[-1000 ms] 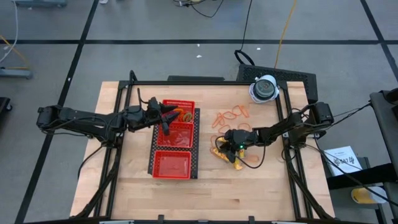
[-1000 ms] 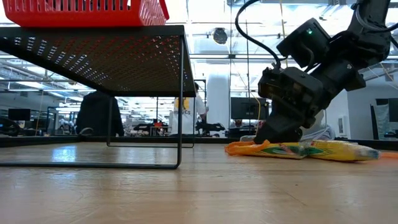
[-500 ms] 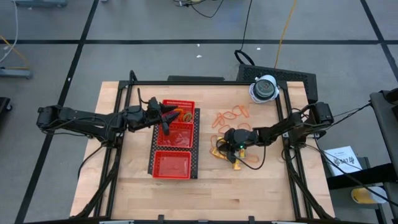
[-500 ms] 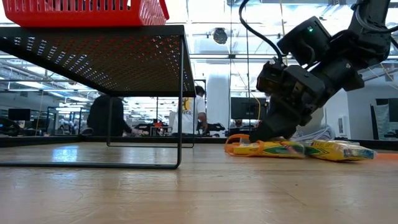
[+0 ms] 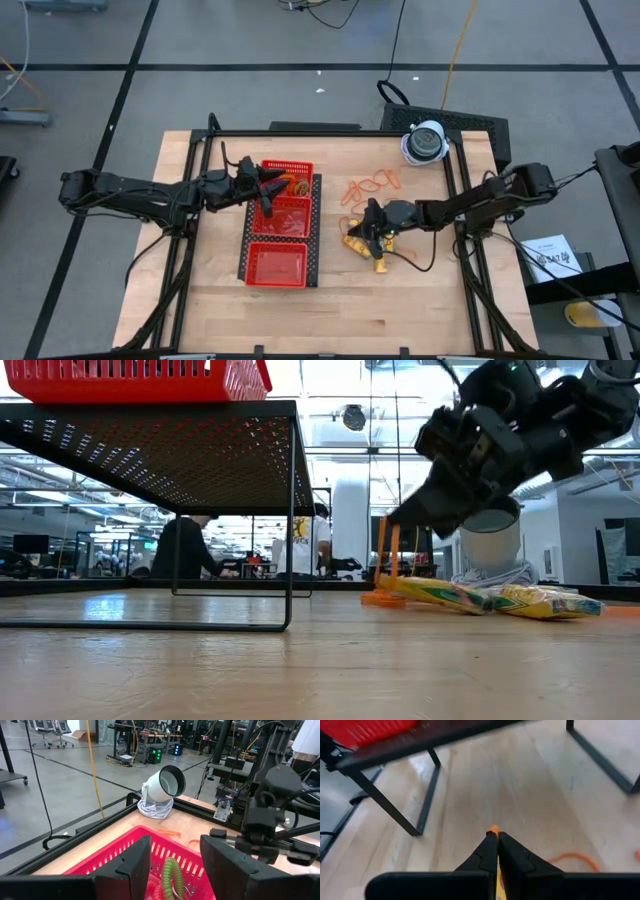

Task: Pick & Place Office Desk Supplies
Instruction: Put the orange rubber band into the middle red basket on the shelf

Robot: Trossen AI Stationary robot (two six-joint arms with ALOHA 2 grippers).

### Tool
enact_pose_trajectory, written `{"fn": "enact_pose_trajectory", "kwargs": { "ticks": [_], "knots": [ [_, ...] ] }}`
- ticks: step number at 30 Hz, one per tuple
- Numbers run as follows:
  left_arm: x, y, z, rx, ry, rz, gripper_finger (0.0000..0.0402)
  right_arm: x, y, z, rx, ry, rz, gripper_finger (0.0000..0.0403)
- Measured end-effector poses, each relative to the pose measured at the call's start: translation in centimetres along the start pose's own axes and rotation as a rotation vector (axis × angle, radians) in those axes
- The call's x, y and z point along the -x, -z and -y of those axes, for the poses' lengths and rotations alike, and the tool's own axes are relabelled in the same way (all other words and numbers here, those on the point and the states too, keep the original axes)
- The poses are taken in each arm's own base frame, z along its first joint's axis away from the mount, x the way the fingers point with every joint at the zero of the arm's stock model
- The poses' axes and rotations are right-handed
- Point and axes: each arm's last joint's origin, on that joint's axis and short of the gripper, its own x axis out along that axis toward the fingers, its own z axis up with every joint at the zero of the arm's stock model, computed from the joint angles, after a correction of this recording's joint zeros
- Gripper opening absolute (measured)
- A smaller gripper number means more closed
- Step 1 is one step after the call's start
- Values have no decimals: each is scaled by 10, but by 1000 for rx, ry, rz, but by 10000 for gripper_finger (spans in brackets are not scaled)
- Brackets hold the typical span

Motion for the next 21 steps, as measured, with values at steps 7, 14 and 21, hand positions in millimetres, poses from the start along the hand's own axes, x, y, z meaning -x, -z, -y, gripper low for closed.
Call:
{"fn": "enact_pose_trajectory", "kwargs": {
  "ticks": [7,14,21],
  "knots": [
    [0,-1,0,2,1,6,177,15,-19,-7,96,-26,99,1],
    [0,-3,1,15,6,27,177,30,-35,-12,179,-38,193,1],
    [0,-3,1,15,6,27,177,40,-45,-16,236,-46,260,1]
  ]
}}
